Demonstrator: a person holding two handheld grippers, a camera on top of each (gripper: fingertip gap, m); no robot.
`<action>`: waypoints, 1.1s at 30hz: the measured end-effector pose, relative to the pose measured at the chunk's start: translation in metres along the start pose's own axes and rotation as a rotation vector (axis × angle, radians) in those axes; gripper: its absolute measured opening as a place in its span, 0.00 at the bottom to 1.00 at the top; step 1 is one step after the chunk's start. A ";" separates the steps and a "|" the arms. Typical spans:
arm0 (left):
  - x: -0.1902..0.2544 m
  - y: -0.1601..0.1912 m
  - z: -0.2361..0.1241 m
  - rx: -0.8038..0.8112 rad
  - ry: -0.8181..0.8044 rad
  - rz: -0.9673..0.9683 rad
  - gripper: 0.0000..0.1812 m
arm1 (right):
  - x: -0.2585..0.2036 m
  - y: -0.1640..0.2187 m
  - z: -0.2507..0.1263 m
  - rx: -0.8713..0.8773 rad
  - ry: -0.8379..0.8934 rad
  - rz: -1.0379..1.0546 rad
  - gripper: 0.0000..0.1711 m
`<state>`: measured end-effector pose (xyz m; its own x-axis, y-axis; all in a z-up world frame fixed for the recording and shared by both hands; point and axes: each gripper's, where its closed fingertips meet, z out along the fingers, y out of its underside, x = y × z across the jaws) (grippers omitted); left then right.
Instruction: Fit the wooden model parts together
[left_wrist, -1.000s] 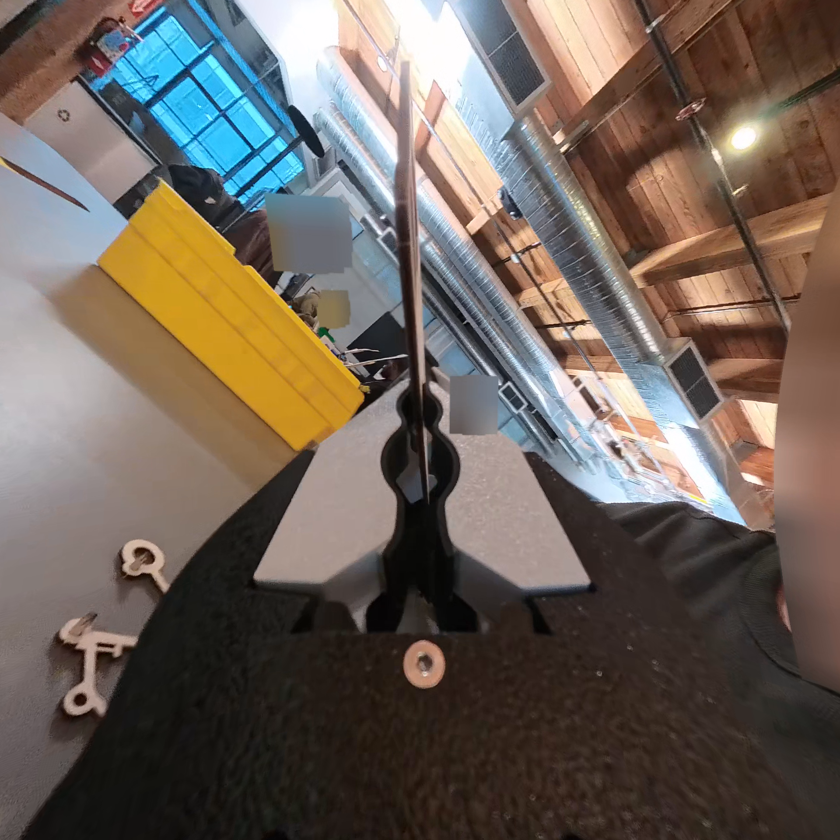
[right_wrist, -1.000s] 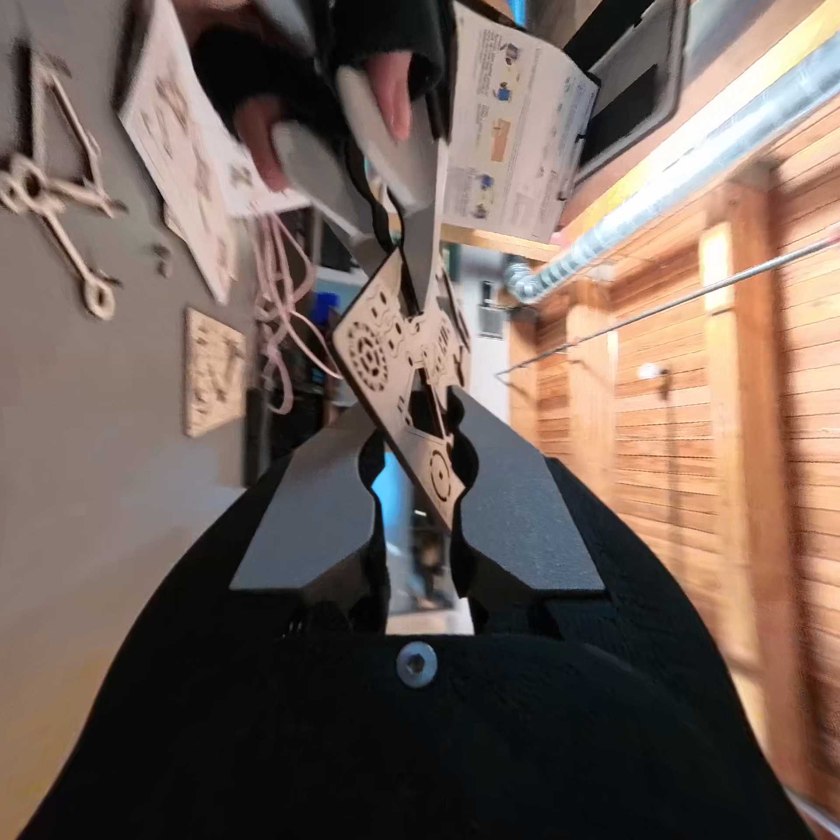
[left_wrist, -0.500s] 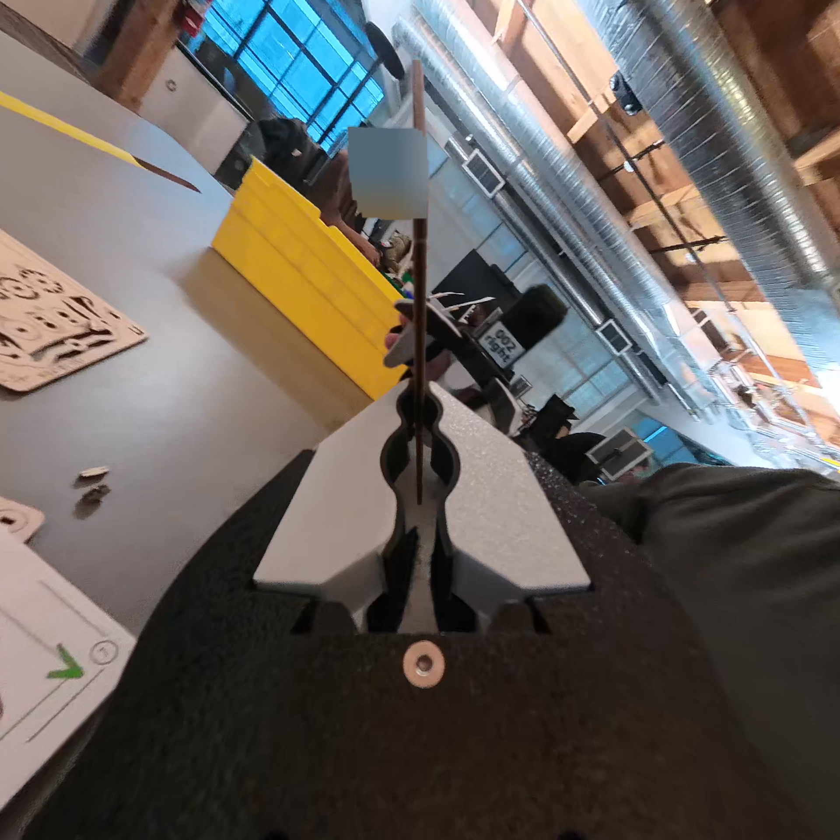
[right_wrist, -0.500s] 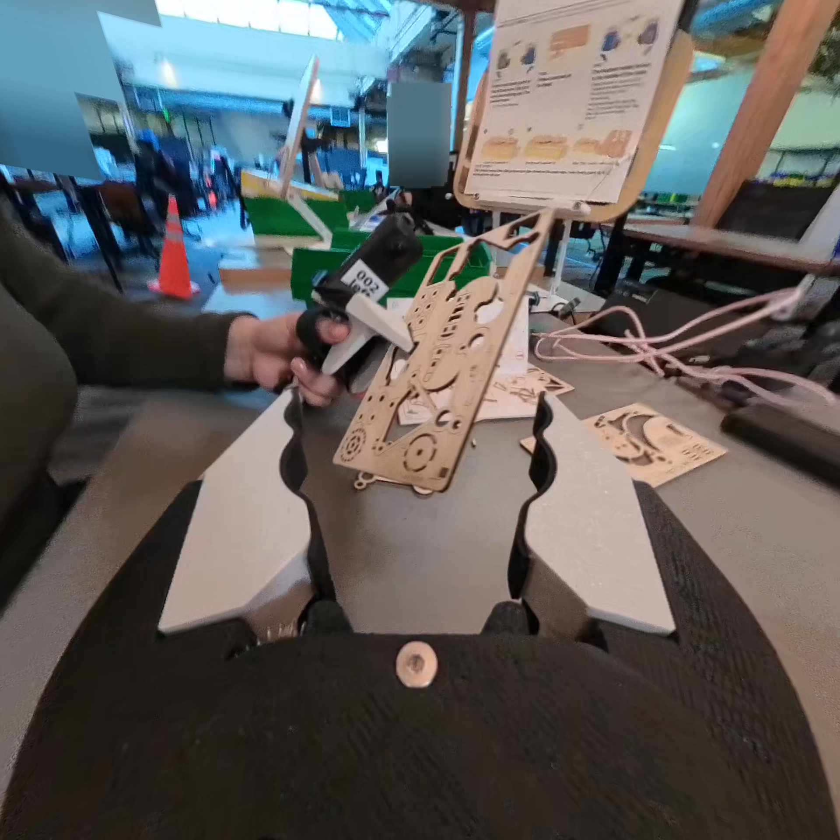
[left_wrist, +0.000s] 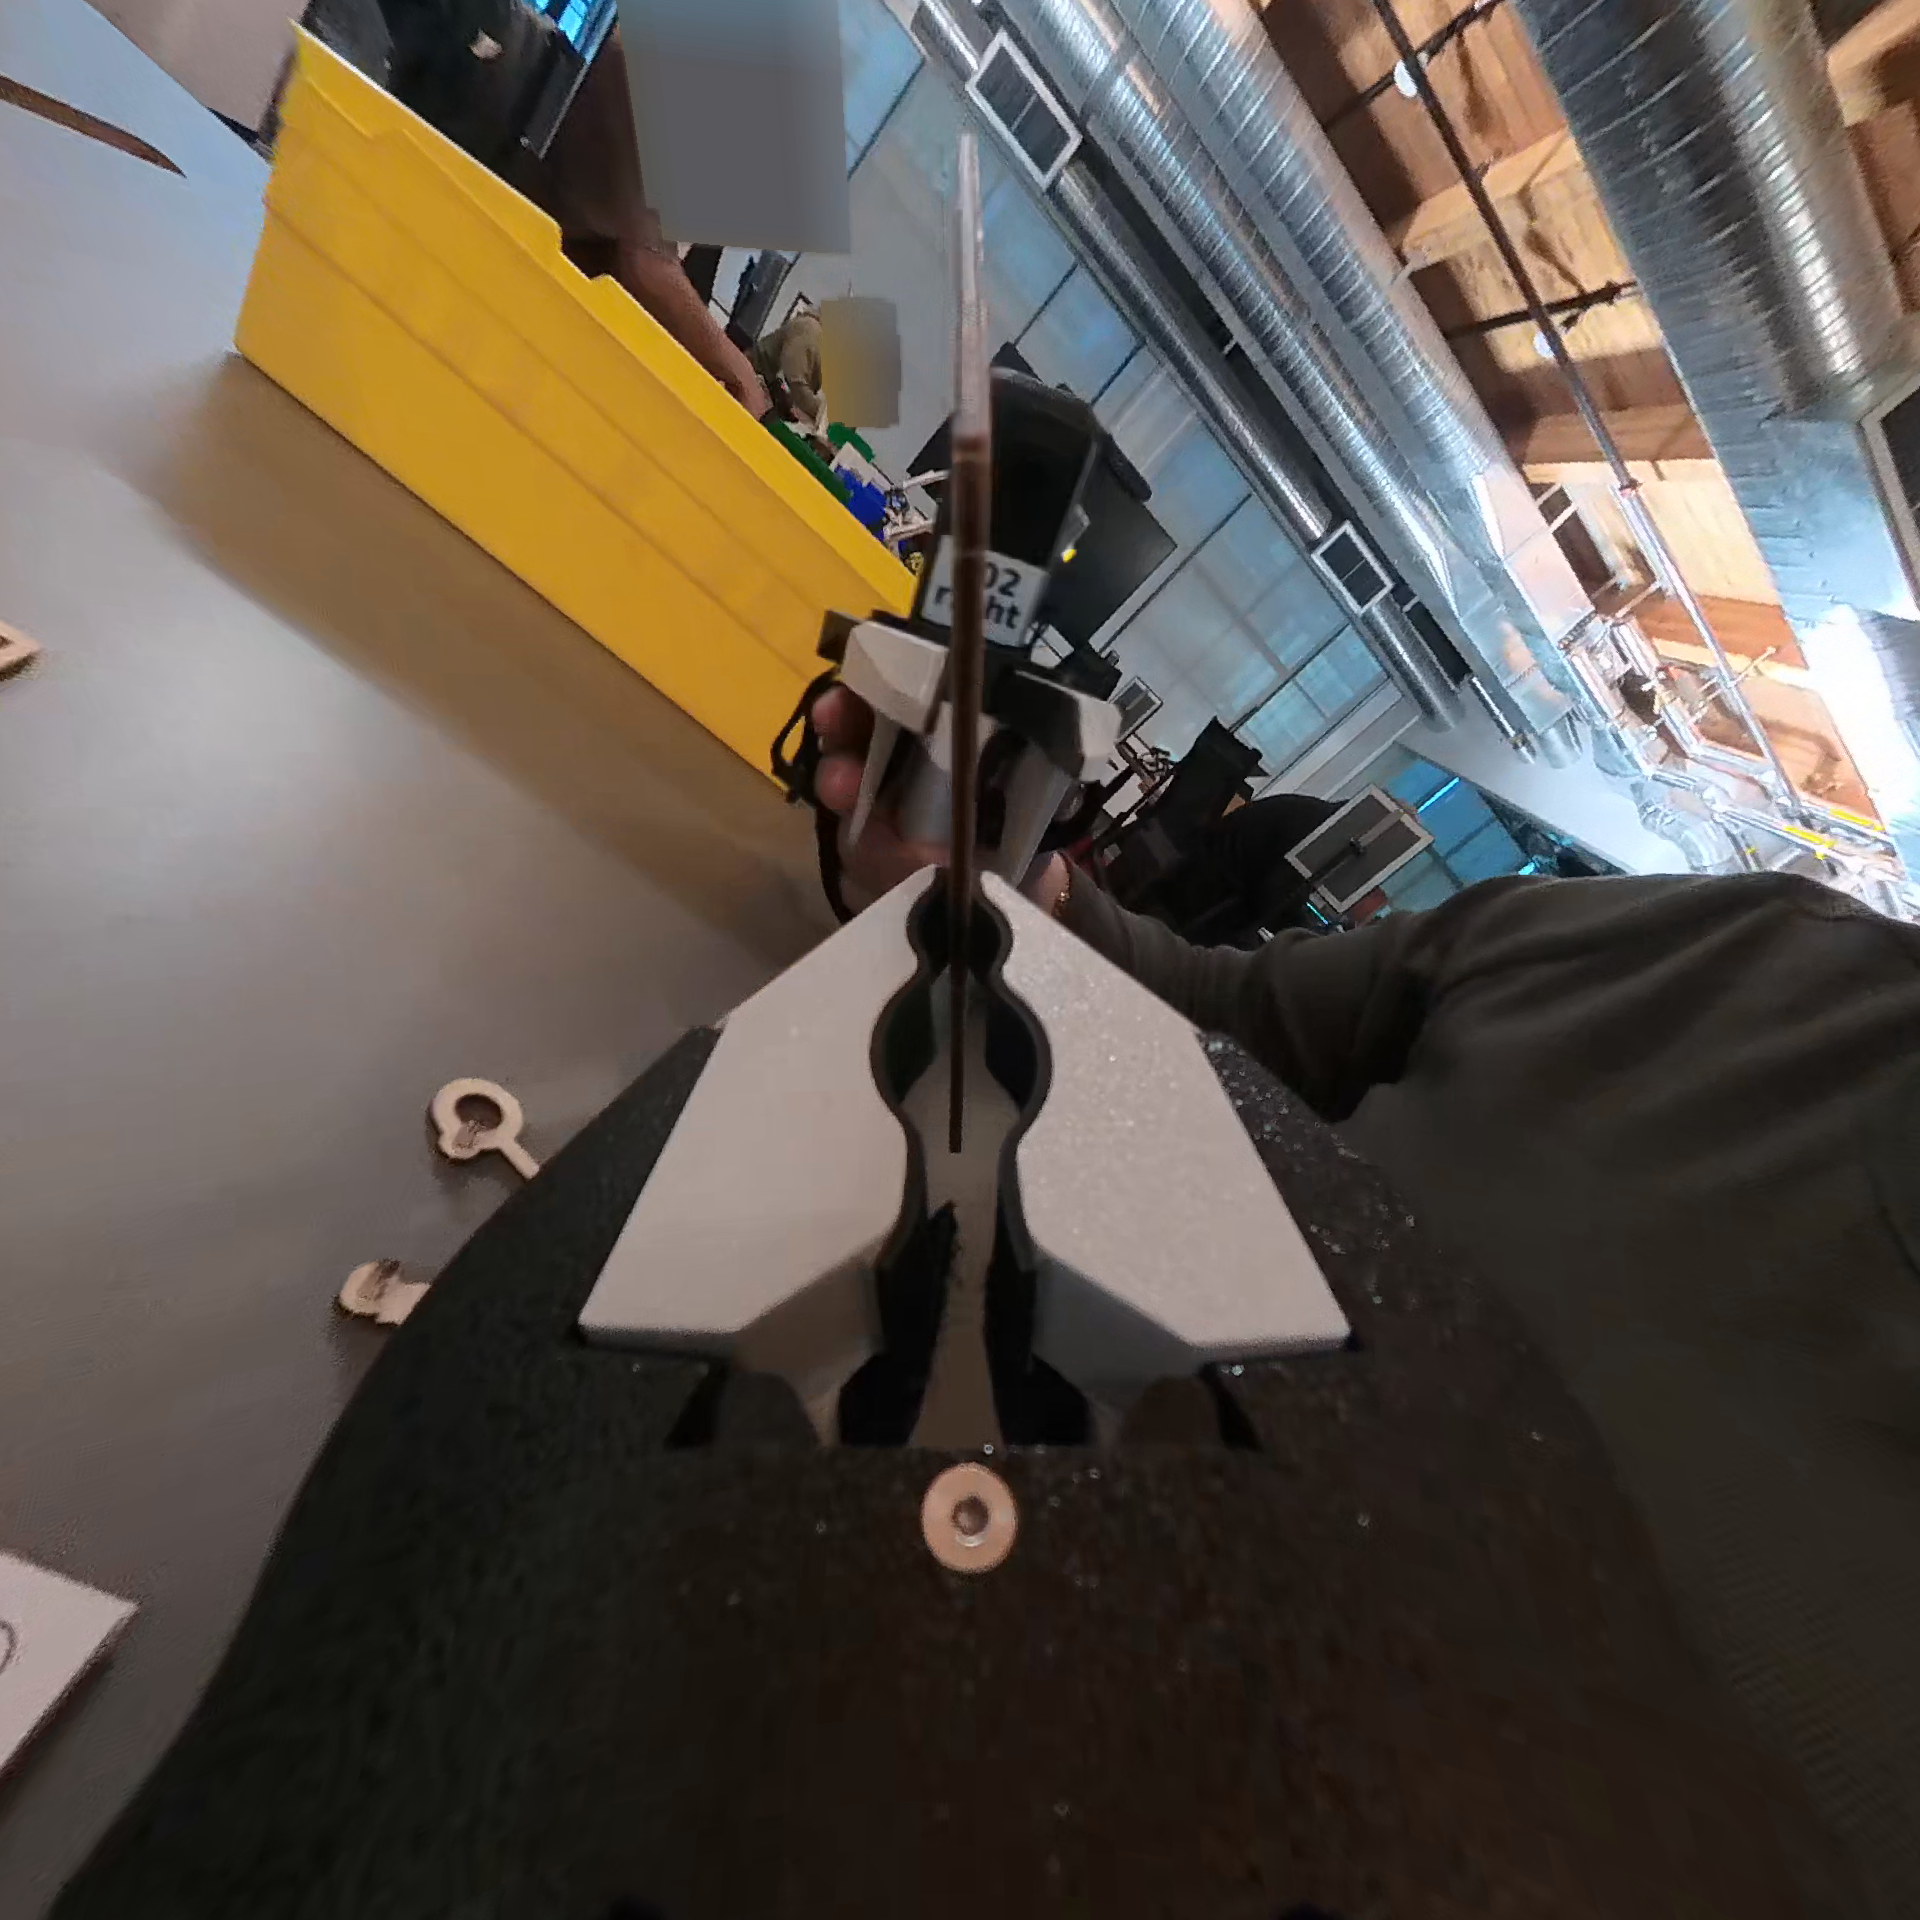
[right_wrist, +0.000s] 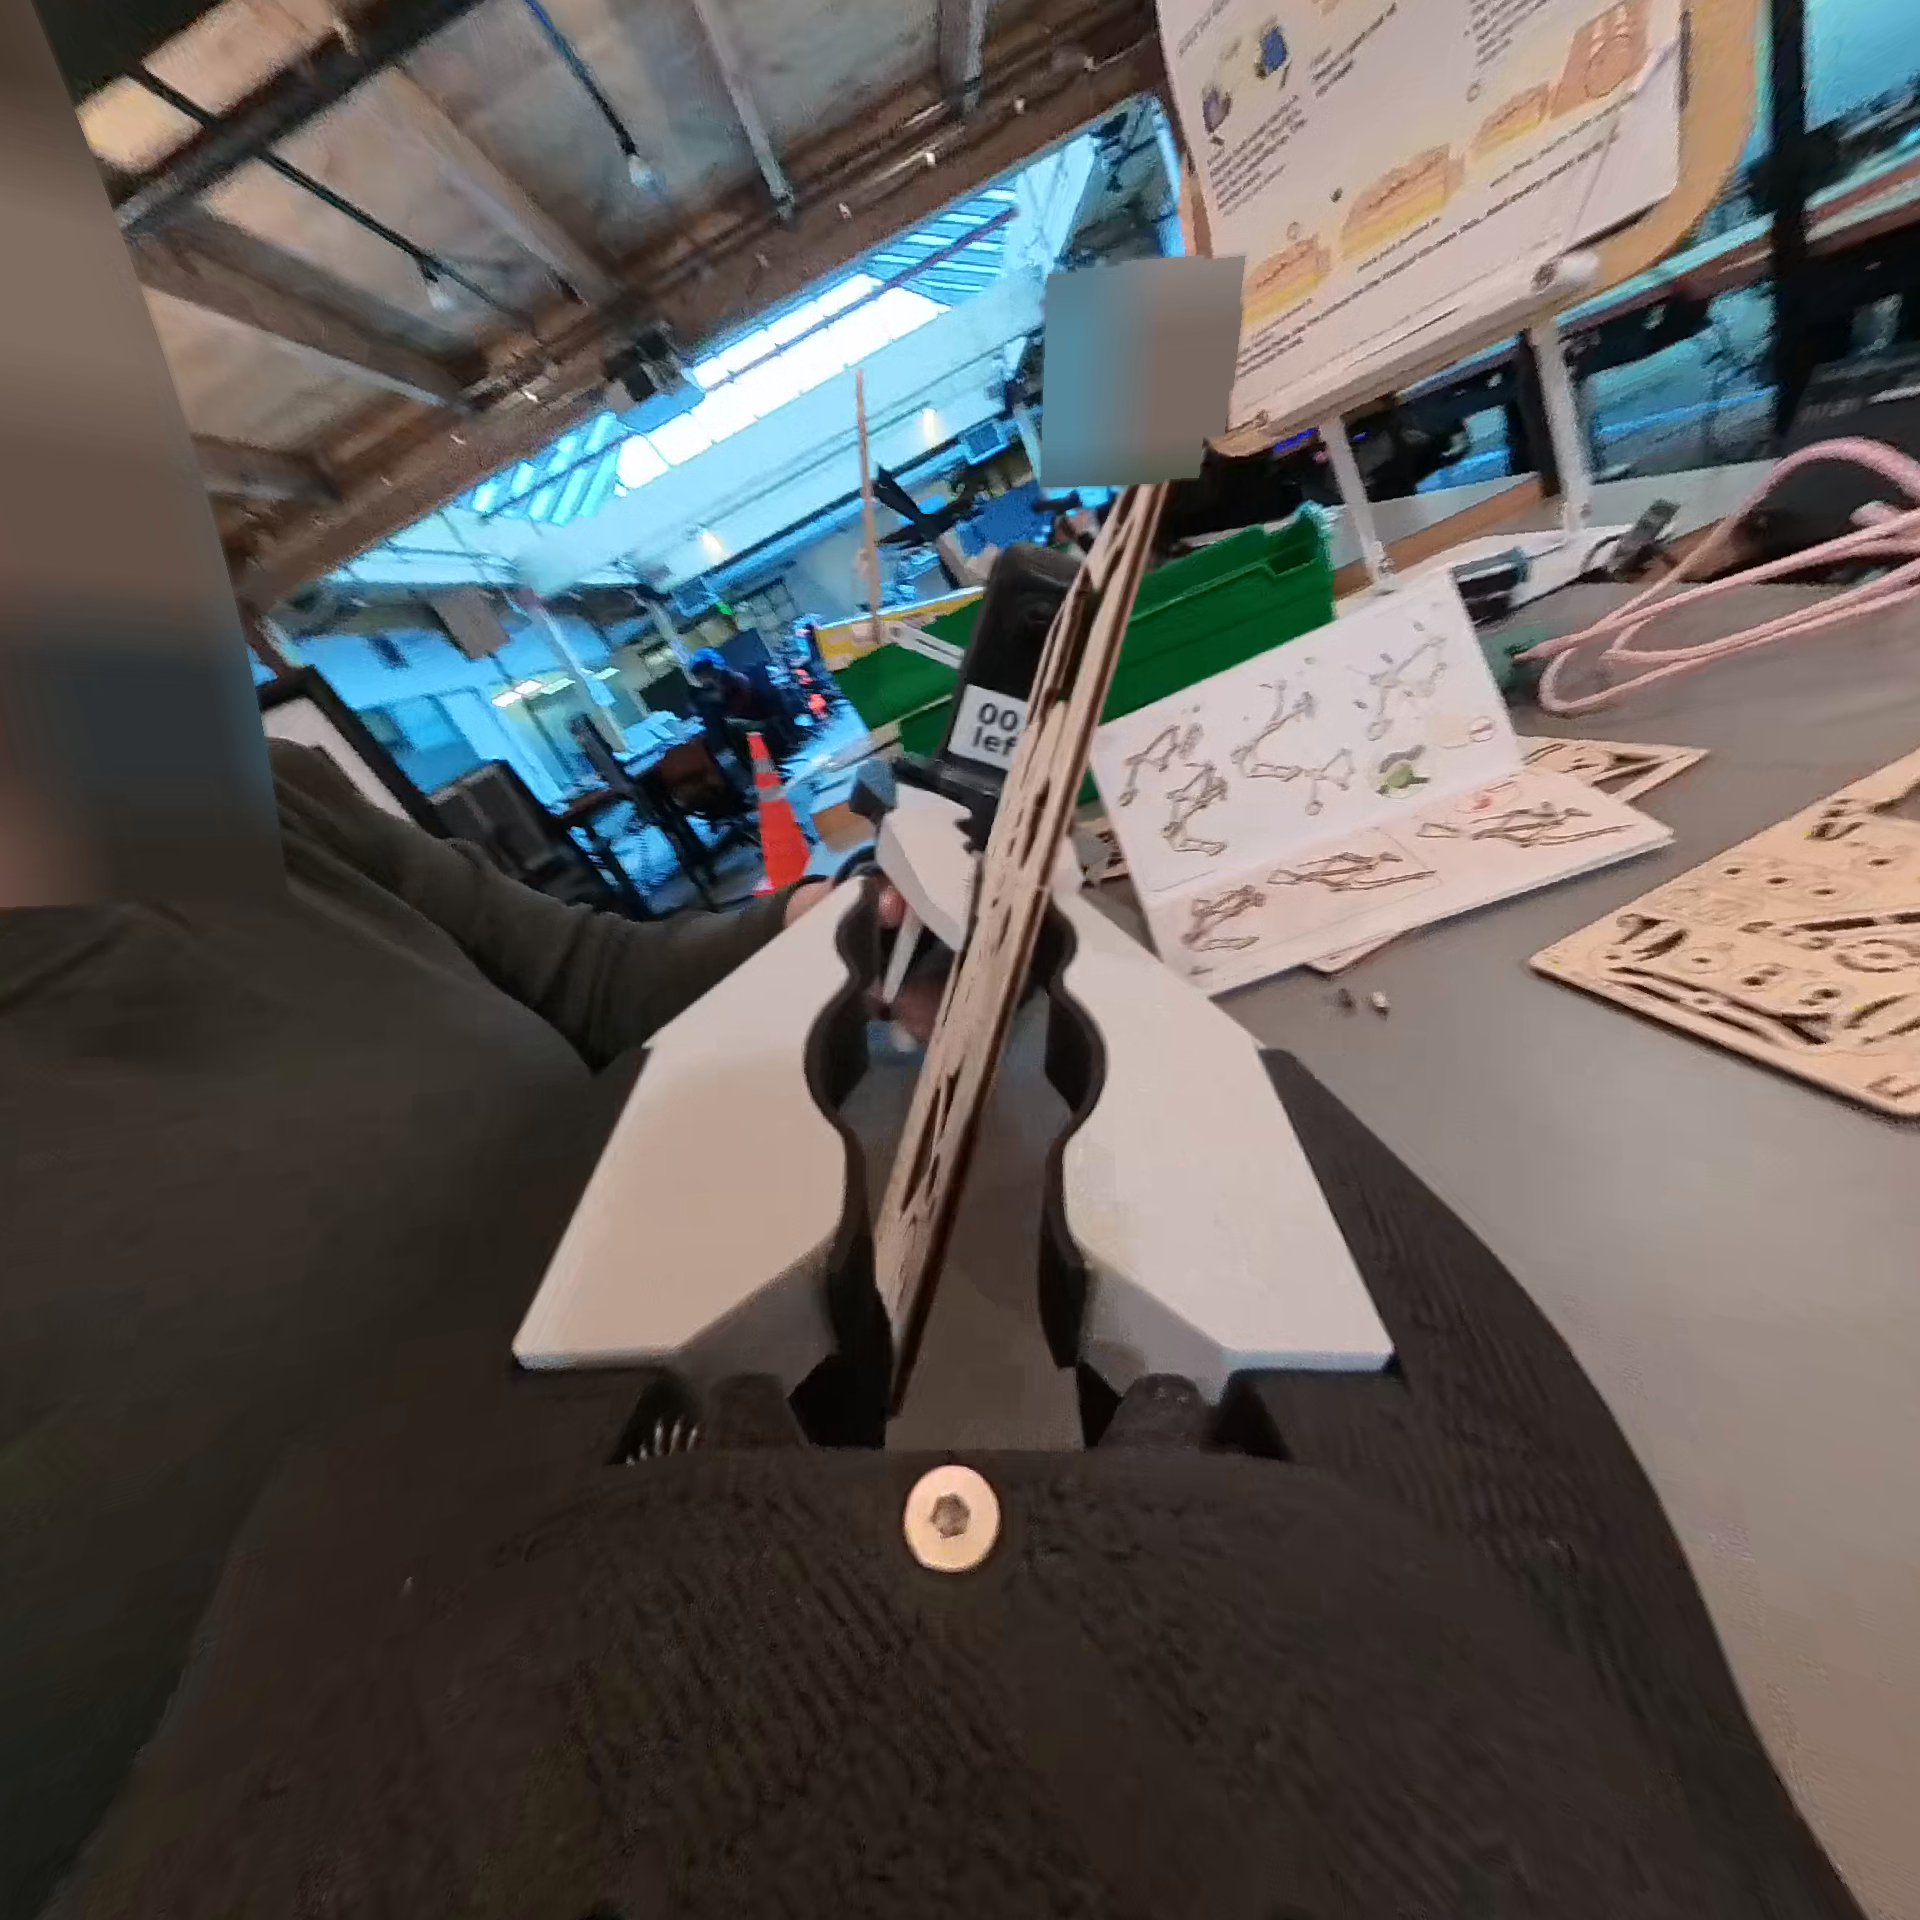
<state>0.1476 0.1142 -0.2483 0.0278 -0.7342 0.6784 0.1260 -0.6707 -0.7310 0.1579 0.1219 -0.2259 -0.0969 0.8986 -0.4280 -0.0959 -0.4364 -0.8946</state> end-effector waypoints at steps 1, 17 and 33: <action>0.002 0.001 0.001 -0.007 0.010 0.001 0.00 | -0.002 0.002 0.001 -0.003 -0.026 0.032 0.13; -0.006 -0.009 -0.001 0.053 -0.081 0.073 0.24 | 0.024 -0.013 -0.011 0.186 0.050 0.225 0.00; -0.011 -0.027 -0.013 0.175 -0.113 0.073 0.14 | 0.038 -0.016 -0.020 0.272 0.094 0.338 0.00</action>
<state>0.1309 0.1387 -0.2369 0.1534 -0.7571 0.6351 0.2895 -0.5801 -0.7614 0.1752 0.1638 -0.2300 -0.0787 0.6978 -0.7120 -0.3326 -0.6916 -0.6411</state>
